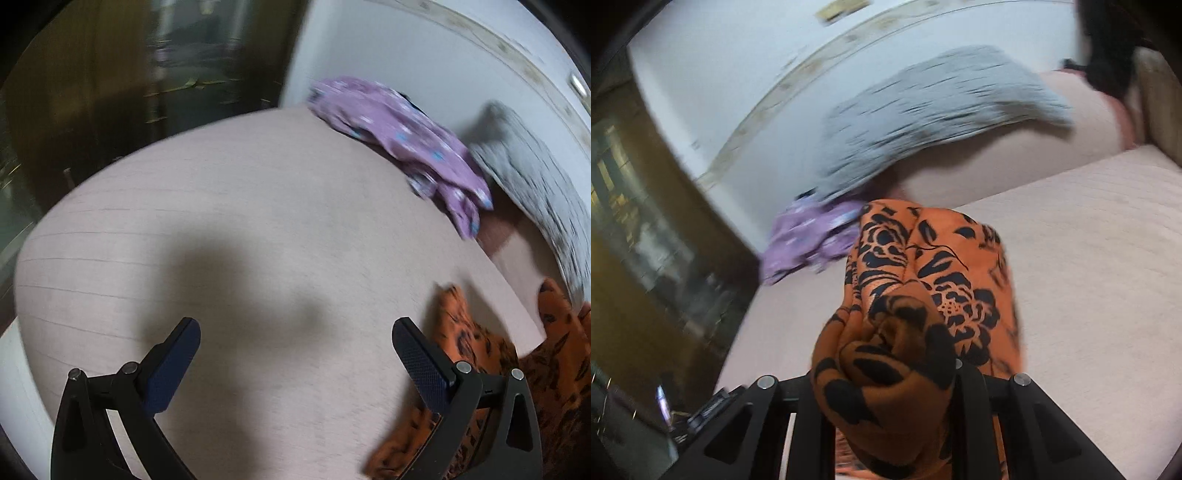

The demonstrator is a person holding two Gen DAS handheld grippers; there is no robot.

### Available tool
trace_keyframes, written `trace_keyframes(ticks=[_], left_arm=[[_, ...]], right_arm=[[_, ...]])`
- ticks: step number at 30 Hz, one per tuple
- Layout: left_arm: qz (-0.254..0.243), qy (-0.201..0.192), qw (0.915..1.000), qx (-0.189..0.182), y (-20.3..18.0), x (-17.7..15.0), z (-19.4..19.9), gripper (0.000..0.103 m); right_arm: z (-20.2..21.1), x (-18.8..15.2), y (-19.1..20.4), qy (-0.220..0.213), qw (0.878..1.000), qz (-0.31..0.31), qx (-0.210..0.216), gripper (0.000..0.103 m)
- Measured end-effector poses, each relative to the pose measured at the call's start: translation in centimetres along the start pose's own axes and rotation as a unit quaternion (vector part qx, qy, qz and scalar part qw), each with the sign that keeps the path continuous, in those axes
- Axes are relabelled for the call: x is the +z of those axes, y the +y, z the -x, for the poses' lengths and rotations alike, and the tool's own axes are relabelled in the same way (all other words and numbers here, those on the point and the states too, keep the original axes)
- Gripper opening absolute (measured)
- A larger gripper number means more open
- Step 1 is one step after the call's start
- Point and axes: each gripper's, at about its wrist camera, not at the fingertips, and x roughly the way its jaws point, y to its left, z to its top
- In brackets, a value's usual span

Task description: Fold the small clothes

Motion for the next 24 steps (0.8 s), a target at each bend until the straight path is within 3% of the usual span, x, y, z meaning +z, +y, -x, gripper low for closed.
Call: trace_keyframes(ticks=[3, 6, 8, 10, 11, 12, 14, 16, 19, 21, 24], left_arm=[[0.032, -0.007, 0.9994, 0.005, 2.8, 0.8, 0.5, 0.103], [0.052, 0.002, 0.9987, 0.001, 4.6, 1.1, 0.3, 0.103], [0.047, 0.017, 0.9986, -0.017, 4.8, 1.1, 0.1, 0.103], [0.034, 0.017, 0.999, -0.025, 4.3, 1.1, 0.2, 0.103], [0.025, 0.014, 0.9992, -0.029, 3.9, 1.1, 0.4, 0.103], [0.018, 0.01, 0.9992, -0.036, 3.4, 1.1, 0.6, 0.103], [0.008, 0.004, 0.9982, -0.06, 2.4, 0.9, 1.1, 0.103], [-0.004, 0.001, 0.9946, -0.104, 1.1, 0.5, 1.8, 0.103], [-0.036, 0.005, 0.9831, -0.179, -1.1, -0.4, 3.1, 0.103], [-0.072, 0.032, 0.9651, -0.25, -3.1, -1.4, 3.8, 0.103], [-0.103, 0.071, 0.9433, -0.307, -5.3, -2.7, 4.3, 0.103]], right_arm=[[-4.4, -3.3, 3.5, 0.064, 0.998, -0.007, 0.006, 0.023], [-10.2, -7.4, 4.2, 0.171, 0.984, -0.046, -0.02, 0.035], [-10.9, -8.5, 3.9, 0.167, 0.984, -0.06, -0.018, 0.036], [-9.8, -7.9, 3.8, 0.158, 0.985, -0.059, 0.039, 0.058], [-9.2, -7.3, 3.8, 0.169, 0.978, -0.066, 0.098, 0.076], [-8.7, -7.0, 3.7, 0.172, 0.974, -0.07, 0.129, 0.08], [-7.0, -6.1, 3.1, 0.173, 0.966, -0.065, 0.18, 0.08], [-5.1, -5.6, 2.0, 0.155, 0.967, -0.062, 0.193, 0.08], [-1.8, -4.8, -0.5, 0.104, 0.984, -0.035, 0.143, 0.073], [-0.4, -4.2, -2.0, 0.083, 0.993, -0.012, 0.086, 0.054], [0.2, -3.2, -5.3, 0.069, 0.997, -0.014, 0.029, 0.052]])
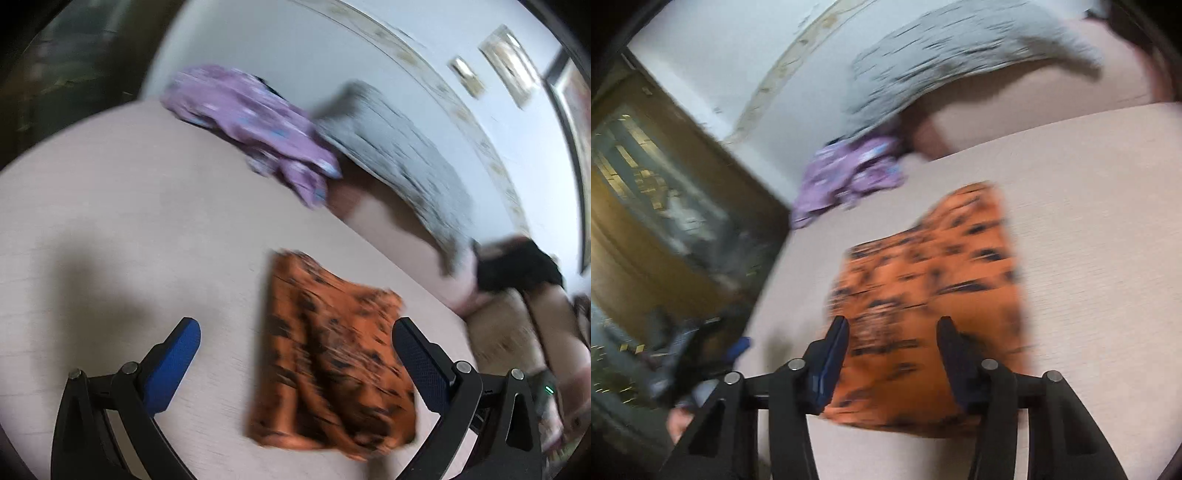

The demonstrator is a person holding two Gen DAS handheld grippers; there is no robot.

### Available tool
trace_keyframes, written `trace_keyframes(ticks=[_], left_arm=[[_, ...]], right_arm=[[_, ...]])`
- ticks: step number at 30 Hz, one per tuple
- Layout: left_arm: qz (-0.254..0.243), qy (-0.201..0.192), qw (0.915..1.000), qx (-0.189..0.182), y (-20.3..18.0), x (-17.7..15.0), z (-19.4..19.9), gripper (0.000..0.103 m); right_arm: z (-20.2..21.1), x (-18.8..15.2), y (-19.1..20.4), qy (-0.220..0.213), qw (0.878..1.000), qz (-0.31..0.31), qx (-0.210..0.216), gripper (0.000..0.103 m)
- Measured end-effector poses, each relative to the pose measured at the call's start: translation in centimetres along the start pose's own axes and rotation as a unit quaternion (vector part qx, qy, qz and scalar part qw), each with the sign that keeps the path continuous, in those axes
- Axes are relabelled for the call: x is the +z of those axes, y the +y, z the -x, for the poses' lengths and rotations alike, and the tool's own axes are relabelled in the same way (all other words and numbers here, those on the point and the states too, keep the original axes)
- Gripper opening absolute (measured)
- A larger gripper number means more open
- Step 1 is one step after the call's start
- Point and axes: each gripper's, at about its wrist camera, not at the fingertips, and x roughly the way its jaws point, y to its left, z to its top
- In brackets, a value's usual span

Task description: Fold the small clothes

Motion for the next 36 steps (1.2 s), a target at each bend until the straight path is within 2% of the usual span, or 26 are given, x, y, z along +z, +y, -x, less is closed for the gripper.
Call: trace_keyframes(ticks=[4, 8, 10, 14, 19, 21, 24, 26, 28, 29, 32, 33, 35, 36], left_arm=[[0.015, 0.082, 0.9956, -0.043, -0.5, -0.9, -2.1, 0.103], [0.002, 0.131, 0.9912, -0.018, -0.5, -2.5, -3.0, 0.103], [-0.007, 0.156, 0.9877, -0.001, -0.4, -3.5, -3.5, 0.103], [-0.01, 0.176, 0.9839, -0.032, -0.8, -5.0, -3.3, 0.103], [-0.014, 0.19, 0.9781, -0.084, -3.3, -6.0, -4.0, 0.103], [-0.021, 0.194, 0.9773, -0.083, -4.2, -6.5, -4.6, 0.103], [-0.03, 0.204, 0.9767, -0.059, -4.9, -7.4, -5.9, 0.102], [-0.026, 0.187, 0.9805, -0.056, -4.6, -7.6, -6.0, 0.094], [-0.032, 0.154, 0.9861, -0.052, -4.4, -7.2, -5.5, 0.039], [-0.034, 0.144, 0.9877, -0.052, -4.3, -7.0, -5.2, 0.032], [-0.051, 0.102, 0.9915, -0.063, -4.7, -6.6, -4.1, 0.03], [-0.073, 0.083, 0.9918, -0.062, -5.3, -6.5, -3.5, 0.029], [-0.114, 0.054, 0.9908, -0.049, -6.4, -6.5, -2.9, 0.029], [-0.142, 0.041, 0.9886, -0.029, -6.7, -6.5, -2.9, 0.029]], right_arm=[[0.0, 0.2, -2.7, 0.005, 1.0, -0.014, -0.005, 0.052], [-1.8, -1.5, -3.7, 0.037, 0.999, 0.002, 0.019, 0.052], [-3.6, -2.7, -3.7, 0.057, 0.998, 0.003, 0.005, 0.052], [-4.3, -2.4, -2.6, 0.059, 0.998, 0.027, -0.008, 0.052], [-4.5, -2.3, -3.8, 0.067, 0.998, 0.008, 0.011, 0.052], [-4.5, -2.3, -3.9, 0.067, 0.998, 0.005, 0.015, 0.052], [-4.8, -2.1, -4.0, 0.069, 0.997, 0.001, 0.02, 0.052], [-4.8, -2.0, -4.0, 0.069, 0.997, -0.001, 0.023, 0.052], [-4.8, -2.0, -4.0, 0.068, 0.997, -0.003, 0.027, 0.052], [-4.7, -2.1, -4.1, 0.068, 0.997, -0.007, 0.033, 0.052], [-4.8, -2.2, -4.6, 0.07, 0.995, -0.036, 0.065, 0.053], [-4.9, -2.4, -5.0, 0.071, 0.993, -0.051, 0.079, 0.053], [-5.2, -2.8, -5.8, 0.076, 0.986, -0.089, 0.117, 0.052], [-5.5, -3.1, -5.9, 0.081, 0.983, -0.099, 0.13, 0.05]])
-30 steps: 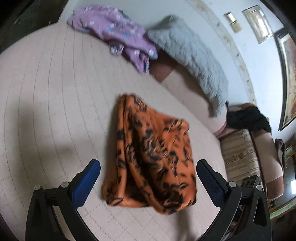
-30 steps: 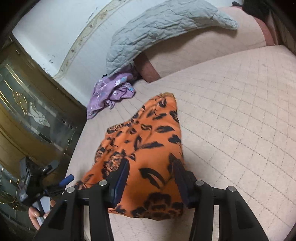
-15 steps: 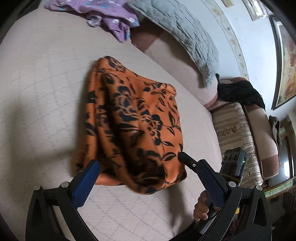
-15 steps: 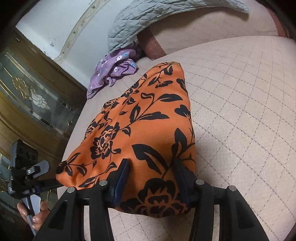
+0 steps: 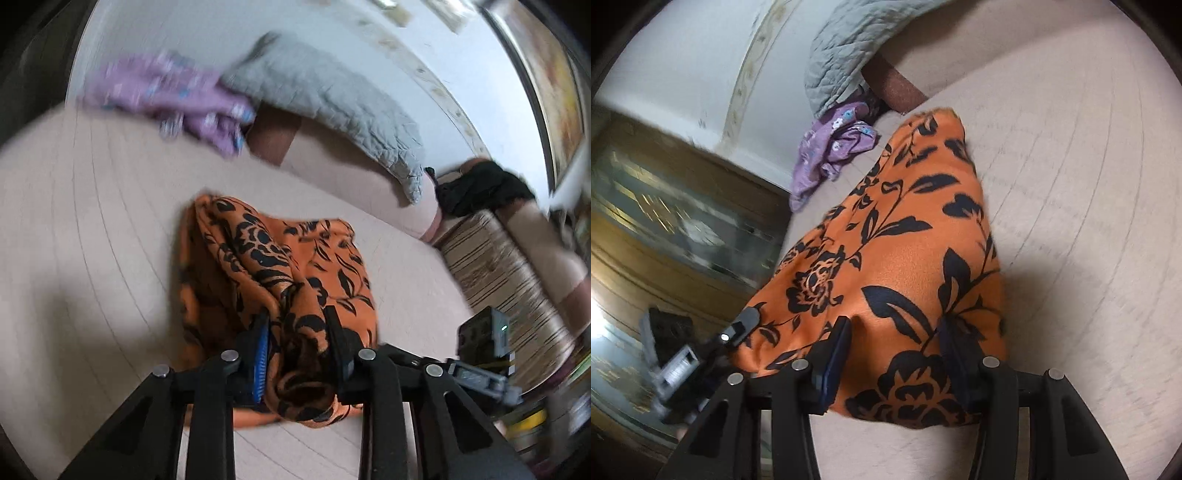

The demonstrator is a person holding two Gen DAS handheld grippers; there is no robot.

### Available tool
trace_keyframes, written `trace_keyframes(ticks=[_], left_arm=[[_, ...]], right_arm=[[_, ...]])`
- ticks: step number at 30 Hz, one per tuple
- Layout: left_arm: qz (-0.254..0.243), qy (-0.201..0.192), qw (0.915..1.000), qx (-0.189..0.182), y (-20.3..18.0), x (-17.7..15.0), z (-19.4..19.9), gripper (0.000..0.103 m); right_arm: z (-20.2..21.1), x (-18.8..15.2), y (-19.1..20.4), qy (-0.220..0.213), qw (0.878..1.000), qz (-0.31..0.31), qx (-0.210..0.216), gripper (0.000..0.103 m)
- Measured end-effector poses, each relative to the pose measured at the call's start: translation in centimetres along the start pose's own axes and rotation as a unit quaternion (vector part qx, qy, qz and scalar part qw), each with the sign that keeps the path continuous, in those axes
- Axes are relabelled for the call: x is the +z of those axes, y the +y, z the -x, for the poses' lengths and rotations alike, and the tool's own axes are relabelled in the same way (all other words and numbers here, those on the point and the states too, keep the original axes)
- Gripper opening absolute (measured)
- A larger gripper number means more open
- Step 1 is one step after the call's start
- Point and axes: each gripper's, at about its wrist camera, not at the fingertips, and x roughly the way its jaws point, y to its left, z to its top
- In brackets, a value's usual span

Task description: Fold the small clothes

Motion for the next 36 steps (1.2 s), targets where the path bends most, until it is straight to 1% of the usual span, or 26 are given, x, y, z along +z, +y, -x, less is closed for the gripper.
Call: trace_keyframes(ticks=[1, 2, 3, 4, 6, 7, 10, 11, 14, 15, 16, 18, 19, 20, 21, 22, 23, 26, 27, 29, 30, 32, 33, 34, 35, 36], left_arm=[[-0.011, 0.007, 0.9997, 0.022, 0.0, 0.0, -0.3, 0.029], [-0.011, 0.023, 0.9985, 0.049, 0.4, -0.2, -1.1, 0.029], [0.01, 0.051, 0.9964, 0.067, 1.6, -0.5, -2.3, 0.029], [0.037, 0.074, 0.9947, 0.062, 2.9, -1.0, -3.1, 0.03], [0.076, 0.091, 0.9917, 0.052, 4.6, -1.4, -3.4, 0.037], [0.091, 0.089, 0.9907, 0.048, 5.0, -1.4, -3.0, 0.043], [0.107, 0.064, 0.991, 0.049, 5.8, -1.2, -1.0, 0.046], [0.104, 0.052, 0.9916, 0.057, 5.8, -1.1, -0.3, 0.046], [0.074, 0.007, 0.9925, 0.097, 5.3, -0.7, 1.6, 0.048], [0.059, -0.002, 0.9926, 0.106, 4.7, -0.6, 1.7, 0.048], [0.049, -0.004, 0.9935, 0.103, 4.1, -0.6, 1.7, 0.048], [0.018, 0.006, 0.9953, 0.095, 2.6, -1.0, 1.3, 0.048], [-0.004, 0.017, 0.9939, 0.109, 1.8, -1.4, 0.8, 0.049], [-0.023, 0.029, 0.9911, 0.128, 1.1, -1.6, 0.0, 0.051], [-0.049, 0.057, 0.9828, 0.169, 0.7, -2.3, -1.3, 0.053], [-0.06, 0.074, 0.976, 0.196, 0.6, -2.8, -2.3, 0.054], [-0.063, 0.083, 0.9721, 0.21, 0.8, -3.1, -2.7, 0.054], [-0.039, 0.071, 0.9794, 0.185, 1.1, -2.5, -2.0, 0.054], [-0.033, 0.057, 0.9813, 0.181, 1.2, -2.2, -1.4, 0.054], [-0.04, 0.027, 0.9811, 0.188, 0.1, -1.7, -1.0, 0.054], [-0.053, 0.007, 0.9799, 0.192, -0.6, -1.3, -0.6, 0.054], [-0.069, -0.012, 0.9767, 0.203, -1.6, -1.1, -1.1, 0.056], [-0.076, -0.012, 0.9749, 0.209, -2.0, -0.9, -1.6, 0.059], [-0.079, -0.003, 0.9736, 0.214, -2.1, -0.9, -2.5, 0.06], [-0.081, 0.013, 0.9722, 0.219, -2.2, -1.0, -3.4, 0.061], [-0.084, 0.039, 0.9685, 0.231, -2.2, -1.2, -5.0, 0.061]], right_arm=[[-0.2, -0.2, 0.0, -0.001, 1.0, 0.005, -0.004, 0.049], [-0.3, -0.5, 0.4, -0.007, 1.0, 0.02, -0.021, 0.045], [-0.4, -0.7, 0.7, -0.013, 0.999, 0.035, -0.039, 0.038], [-0.5, -1.0, 1.1, -0.017, 0.997, 0.052, -0.057, 0.038], [-0.5, -1.2, 2.3, -0.019, 0.992, 0.089, -0.084, 0.037], [-0.5, -1.3, 2.6, -0.019, 0.99, 0.1, -0.093, 0.037], [0.2, -1.4, 3.9, -0.031, 0.984, 0.134, -0.113, 0.037], [0.7, -1.4, 4.2, -0.042, 0.983, 0.141, -0.11, 0.039], [1.8, -1.4, 4.9, -0.073, 0.981, 0.154, -0.09, 0.039], [1.8, -1.3, 5.1, -0.078, 0.981, 0.157, -0.086, 0.039], [1.6, -1.3, 5.2, -0.078, 0.98, 0.162, -0.083, 0.039], [0.1, -1.4, 5.1, -0.052, 0.981, 0.165, -0.092, 0.039], [-1.3, -1.6, 4.6, -0.023, 0.981, 0.163, -0.105, 0.039], [-2.3, -1.9, 4.3, -0.007, 0.979, 0.164, -0.121, 0.04], [-2.5, -2.0, 4.2, -0.012, 0.977, 0.172, -0.126, 0.039], [-2.4, -1.9, 4.3, -0.013, 0.977, 0.173, -0.124, 0.039], [-2.3, -1.6, 4.3, -0.006, 0.979, 0.165, -0.121, 0.039], [-1.6, -0.6, 4.1, -0.005, 0.984, 0.143, -0.104, 0.038], [-1.4, -0.2, 4.2, -0.009, 0.985, 0.14, -0.101, 0.038], [-0.7, 0.8, 4.6, -0.031, 0.983, 0.145, -0.103, 0.038], [-0.4, 1.4, 4.8, -0.043, 0.983, 0.147, -0.104, 0.038], [-0.2, 2.7, 5.0, -0.06, 0.983, 0.139, -0.101, 0.038], [-0.5, 3.3, 4.9, -0.061, 0.984, 0.133, -0.099, 0.039], [-1.0, 3.9, 4.6, -0.059, 0.985, 0.127, -0.101, 0.039], [-1.7, 4.3, 3.9, -0.046, 0.986, 0.118, -0.106, 0.039], [-2.8, 4.5, 3.0, -0.024, 0.988, 0.106, -0.112, 0.038]])
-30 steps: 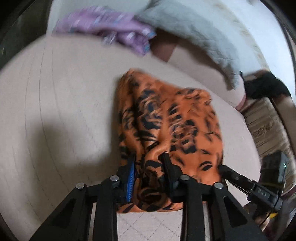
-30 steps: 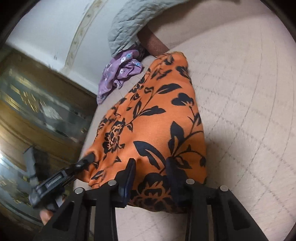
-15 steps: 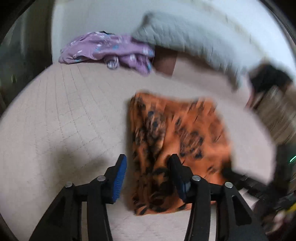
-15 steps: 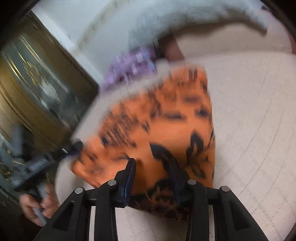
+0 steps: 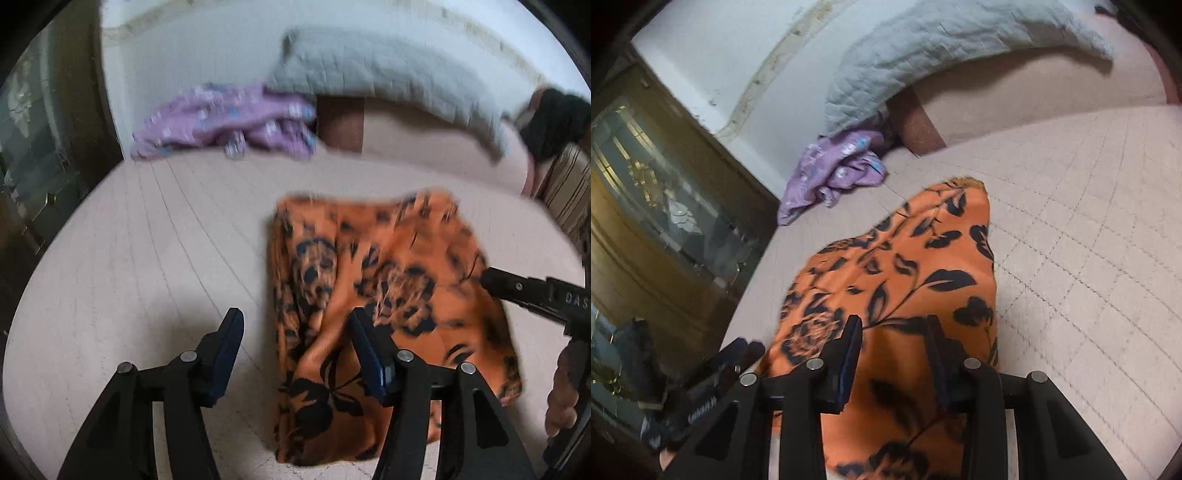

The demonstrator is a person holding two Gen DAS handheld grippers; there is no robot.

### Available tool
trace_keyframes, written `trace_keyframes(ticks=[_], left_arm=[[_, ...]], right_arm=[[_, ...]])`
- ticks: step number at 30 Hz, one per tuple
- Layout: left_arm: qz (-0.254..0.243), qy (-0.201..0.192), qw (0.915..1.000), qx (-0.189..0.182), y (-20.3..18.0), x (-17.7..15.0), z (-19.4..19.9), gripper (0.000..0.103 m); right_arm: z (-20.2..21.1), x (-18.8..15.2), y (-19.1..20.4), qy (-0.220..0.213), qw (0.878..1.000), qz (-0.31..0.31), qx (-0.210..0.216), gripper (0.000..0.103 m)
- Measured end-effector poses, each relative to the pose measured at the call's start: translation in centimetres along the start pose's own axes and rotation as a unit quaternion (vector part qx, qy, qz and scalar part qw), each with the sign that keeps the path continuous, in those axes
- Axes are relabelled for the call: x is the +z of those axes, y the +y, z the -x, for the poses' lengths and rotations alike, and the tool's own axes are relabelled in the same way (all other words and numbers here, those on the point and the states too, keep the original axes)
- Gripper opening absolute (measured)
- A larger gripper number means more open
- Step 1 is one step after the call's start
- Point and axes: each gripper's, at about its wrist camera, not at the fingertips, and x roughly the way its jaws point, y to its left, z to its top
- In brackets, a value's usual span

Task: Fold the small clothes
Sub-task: 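Press the folded blouse flat with the left gripper while the right gripper holds its edge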

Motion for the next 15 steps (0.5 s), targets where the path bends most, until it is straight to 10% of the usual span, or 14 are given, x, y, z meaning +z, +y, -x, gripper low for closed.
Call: trace_keyframes(ticks=[15], left_arm=[[-0.013, 0.009, 0.9997, 0.02, -0.78, -0.63, -1.51, 0.065]], right_arm=[[-0.25, -0.33, -1.41, 0.011, 1.0, -0.016, 0.011, 0.039]])
